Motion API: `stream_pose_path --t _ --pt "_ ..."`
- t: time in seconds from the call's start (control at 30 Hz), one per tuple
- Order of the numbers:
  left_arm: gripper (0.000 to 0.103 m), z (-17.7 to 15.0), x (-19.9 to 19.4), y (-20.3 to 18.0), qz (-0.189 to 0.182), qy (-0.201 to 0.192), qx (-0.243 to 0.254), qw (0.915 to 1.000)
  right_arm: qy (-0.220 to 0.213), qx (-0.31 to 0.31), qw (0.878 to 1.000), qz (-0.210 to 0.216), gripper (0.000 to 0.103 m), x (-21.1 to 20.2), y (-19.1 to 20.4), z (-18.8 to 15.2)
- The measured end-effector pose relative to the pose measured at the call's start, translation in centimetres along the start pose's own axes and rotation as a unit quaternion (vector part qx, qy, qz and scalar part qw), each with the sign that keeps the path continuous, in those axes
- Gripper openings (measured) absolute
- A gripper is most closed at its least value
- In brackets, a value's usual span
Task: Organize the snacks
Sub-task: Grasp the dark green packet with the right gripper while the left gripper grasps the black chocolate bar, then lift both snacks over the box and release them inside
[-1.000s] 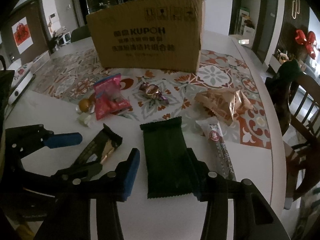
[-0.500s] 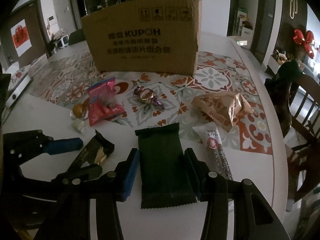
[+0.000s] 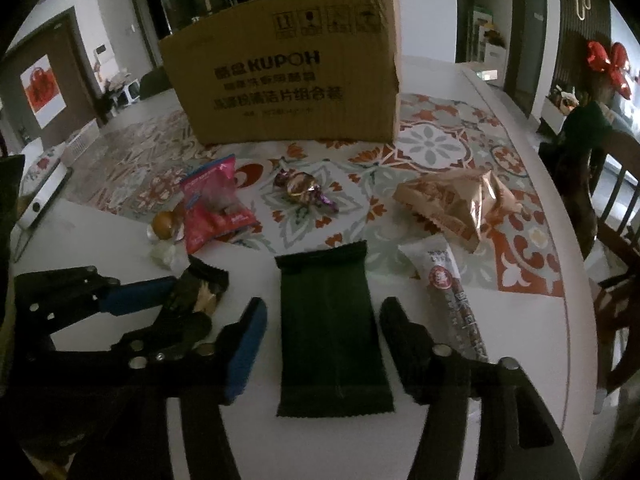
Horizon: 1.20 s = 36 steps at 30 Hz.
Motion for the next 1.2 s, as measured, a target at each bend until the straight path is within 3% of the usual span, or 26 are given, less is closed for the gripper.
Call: stream_pose_path --t 0.13,0.2,0.23,0.6,1.2 --pt "0.032 0.0 -0.1 0.1 -0.004 -0.002 0.001 1.0 0.005 -0.03 0.999 -0.031 0.059 0.3 0.8 -0.1" --pt "0.032 -0.1 -0.1 0.1 -0.005 -0.002 -0.001 1.0 0.004 -0.042 0.998 -0.038 0.047 0.3 1.1 0.0" --pt "0.032 0.0 -0.2 0.2 -0.006 -0.002 -0.004 1.0 0.004 -0.043 0.998 -0.038 0.046 0.2 1.1 0.0" --pt "0.032 0.9 -2.5 0.9 -0.008 -0.034 -0.009 0.9994 -0.011 -0.01 0.999 -0.046 0.046 -1.4 1.3 0.4" --pt "0.032 7.1 -9.6 1.9 -0.017 -0.135 -0.001 0.9907 -0.115 0.014 0.992 -0.052 0.046 -7.1 1.9 6.2"
Point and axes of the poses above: each gripper's, at about its wrist camera, not at the fingertips, and x roughly the way its jaws point, y to its left, z to its top, the point moved 5 cm from there along x, roughly the way its jaws point, and after that the axes turned 12 degrees about -x, right-handed, at the moved point
